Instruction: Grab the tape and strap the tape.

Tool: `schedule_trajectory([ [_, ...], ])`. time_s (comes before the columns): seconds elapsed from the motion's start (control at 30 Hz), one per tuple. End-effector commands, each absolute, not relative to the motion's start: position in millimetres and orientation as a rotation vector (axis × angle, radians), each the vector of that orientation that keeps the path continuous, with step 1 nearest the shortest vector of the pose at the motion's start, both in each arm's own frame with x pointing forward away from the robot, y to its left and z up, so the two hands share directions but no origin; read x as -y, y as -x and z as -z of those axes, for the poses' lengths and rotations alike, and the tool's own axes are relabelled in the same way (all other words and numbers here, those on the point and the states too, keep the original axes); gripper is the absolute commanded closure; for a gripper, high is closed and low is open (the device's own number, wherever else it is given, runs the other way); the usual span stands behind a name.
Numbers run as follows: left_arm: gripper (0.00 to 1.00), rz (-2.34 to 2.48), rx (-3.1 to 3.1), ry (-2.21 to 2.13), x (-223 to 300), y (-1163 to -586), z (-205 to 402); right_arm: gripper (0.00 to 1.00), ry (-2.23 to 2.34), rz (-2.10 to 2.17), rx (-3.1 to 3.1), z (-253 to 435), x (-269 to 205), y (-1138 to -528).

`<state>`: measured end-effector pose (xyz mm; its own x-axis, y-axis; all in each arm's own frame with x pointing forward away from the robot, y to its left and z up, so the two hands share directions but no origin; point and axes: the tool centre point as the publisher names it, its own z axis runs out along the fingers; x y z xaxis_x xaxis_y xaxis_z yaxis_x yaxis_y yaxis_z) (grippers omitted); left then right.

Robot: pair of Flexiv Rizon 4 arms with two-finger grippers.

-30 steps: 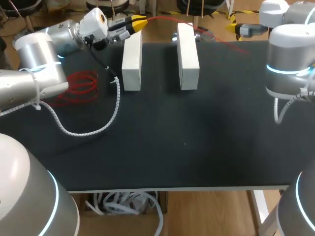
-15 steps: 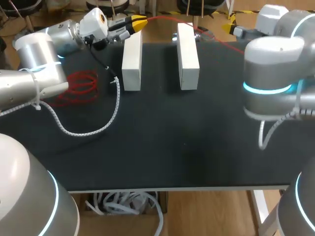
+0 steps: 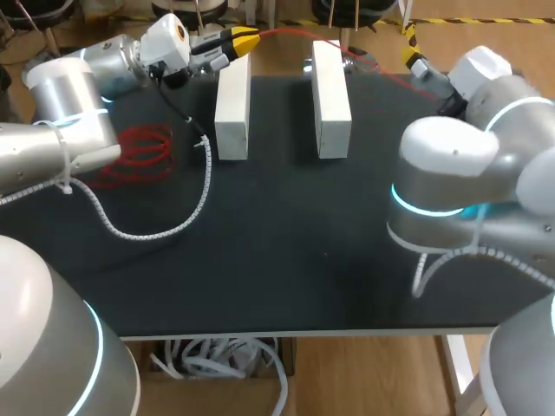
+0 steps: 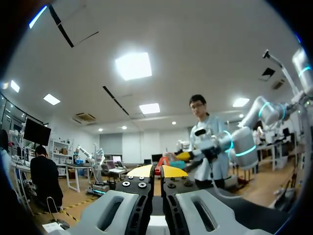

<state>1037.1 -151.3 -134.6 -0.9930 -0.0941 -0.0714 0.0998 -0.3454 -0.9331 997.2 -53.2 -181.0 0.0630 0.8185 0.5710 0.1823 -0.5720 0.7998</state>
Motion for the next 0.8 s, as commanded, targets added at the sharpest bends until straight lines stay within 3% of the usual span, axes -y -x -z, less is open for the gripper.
schedule_trajectory([
  [0.03,1.00,2.487,-1.724,-0.010,151.3,-1038.2,135.0,0.00,-1.774,-1.751,-0.720,190.1,59.1,-994.8],
  [0.8,1.00,2.487,-1.724,-0.010,151.3,-1038.2,135.0,0.00,-1.895,-1.736,-0.607,186.4,57.7,-989.4],
])
